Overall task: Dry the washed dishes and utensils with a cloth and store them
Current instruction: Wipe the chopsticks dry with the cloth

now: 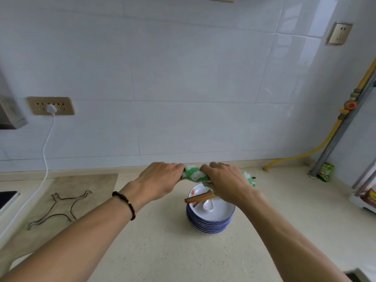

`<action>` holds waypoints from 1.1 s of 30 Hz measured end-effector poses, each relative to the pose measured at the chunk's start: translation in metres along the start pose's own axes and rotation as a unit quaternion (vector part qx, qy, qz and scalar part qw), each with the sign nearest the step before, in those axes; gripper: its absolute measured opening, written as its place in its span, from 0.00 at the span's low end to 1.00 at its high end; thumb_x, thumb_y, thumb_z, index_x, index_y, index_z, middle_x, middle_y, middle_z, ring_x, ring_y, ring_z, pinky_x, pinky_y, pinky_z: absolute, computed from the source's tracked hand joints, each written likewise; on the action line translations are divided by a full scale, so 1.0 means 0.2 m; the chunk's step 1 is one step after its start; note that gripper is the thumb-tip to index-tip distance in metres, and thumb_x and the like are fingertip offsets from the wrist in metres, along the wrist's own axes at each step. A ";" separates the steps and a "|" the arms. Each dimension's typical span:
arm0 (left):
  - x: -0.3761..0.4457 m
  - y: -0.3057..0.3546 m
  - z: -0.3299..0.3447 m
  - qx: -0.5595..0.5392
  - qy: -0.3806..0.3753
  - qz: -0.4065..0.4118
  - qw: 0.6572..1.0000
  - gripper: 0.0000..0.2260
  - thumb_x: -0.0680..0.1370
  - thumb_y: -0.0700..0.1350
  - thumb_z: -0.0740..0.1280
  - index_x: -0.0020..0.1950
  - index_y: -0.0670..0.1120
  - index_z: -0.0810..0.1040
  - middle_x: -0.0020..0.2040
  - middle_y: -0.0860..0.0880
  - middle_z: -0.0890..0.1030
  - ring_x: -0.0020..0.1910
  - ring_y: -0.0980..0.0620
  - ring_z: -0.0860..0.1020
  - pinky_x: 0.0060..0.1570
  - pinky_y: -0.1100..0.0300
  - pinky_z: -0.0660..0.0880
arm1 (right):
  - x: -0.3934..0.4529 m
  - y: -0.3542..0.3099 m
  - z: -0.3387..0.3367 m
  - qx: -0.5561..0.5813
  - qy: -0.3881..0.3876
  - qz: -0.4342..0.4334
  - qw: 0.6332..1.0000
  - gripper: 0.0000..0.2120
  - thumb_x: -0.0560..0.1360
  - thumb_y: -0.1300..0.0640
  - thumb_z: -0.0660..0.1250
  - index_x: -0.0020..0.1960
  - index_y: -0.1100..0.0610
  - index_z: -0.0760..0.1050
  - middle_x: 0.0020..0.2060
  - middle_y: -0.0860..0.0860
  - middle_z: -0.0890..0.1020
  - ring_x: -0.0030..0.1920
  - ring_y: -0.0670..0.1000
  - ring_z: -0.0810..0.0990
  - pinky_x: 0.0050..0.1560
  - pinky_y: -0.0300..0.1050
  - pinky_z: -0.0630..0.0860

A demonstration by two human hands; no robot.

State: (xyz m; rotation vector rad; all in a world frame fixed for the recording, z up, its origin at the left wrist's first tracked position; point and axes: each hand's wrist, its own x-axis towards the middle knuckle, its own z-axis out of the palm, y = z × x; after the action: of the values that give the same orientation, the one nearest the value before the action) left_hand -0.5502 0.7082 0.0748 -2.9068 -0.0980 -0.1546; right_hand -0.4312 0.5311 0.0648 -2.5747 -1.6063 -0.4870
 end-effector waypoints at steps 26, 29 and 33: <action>-0.08 -0.03 0.05 0.043 0.038 -0.008 0.998 0.12 0.87 0.51 0.47 0.57 0.47 0.66 0.46 0.48 0.79 0.39 0.44 0.75 0.36 0.54 0.65 | -0.07 0.25 0.12 -0.075 0.075 -0.078 0.991 0.13 0.71 0.58 0.75 0.53 0.56 0.76 0.39 0.51 0.80 0.37 0.56 0.79 0.41 0.50 0.74; -0.07 -0.03 0.03 0.053 0.050 -0.020 0.997 0.11 0.87 0.51 0.48 0.57 0.47 0.66 0.47 0.49 0.80 0.35 0.45 0.71 0.33 0.55 0.62 | -0.02 0.19 0.11 -0.090 0.112 -0.067 0.987 0.13 0.68 0.63 0.76 0.48 0.57 0.75 0.36 0.51 0.79 0.36 0.56 0.78 0.40 0.50 0.75; -0.04 0.01 0.02 0.052 0.047 -0.003 0.998 0.07 0.85 0.41 0.51 0.58 0.46 0.67 0.47 0.48 0.78 0.35 0.46 0.69 0.33 0.54 0.61 | 0.03 0.06 0.14 -0.041 0.115 -0.141 0.982 0.12 0.73 0.55 0.73 0.51 0.55 0.72 0.37 0.50 0.78 0.35 0.54 0.77 0.39 0.47 0.73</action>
State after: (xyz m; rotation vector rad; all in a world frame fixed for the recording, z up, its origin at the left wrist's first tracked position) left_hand -0.5569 0.7074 0.0690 -2.7914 -0.0972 -0.2778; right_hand -0.4117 0.5382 0.0414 -2.2472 -1.9050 -0.8531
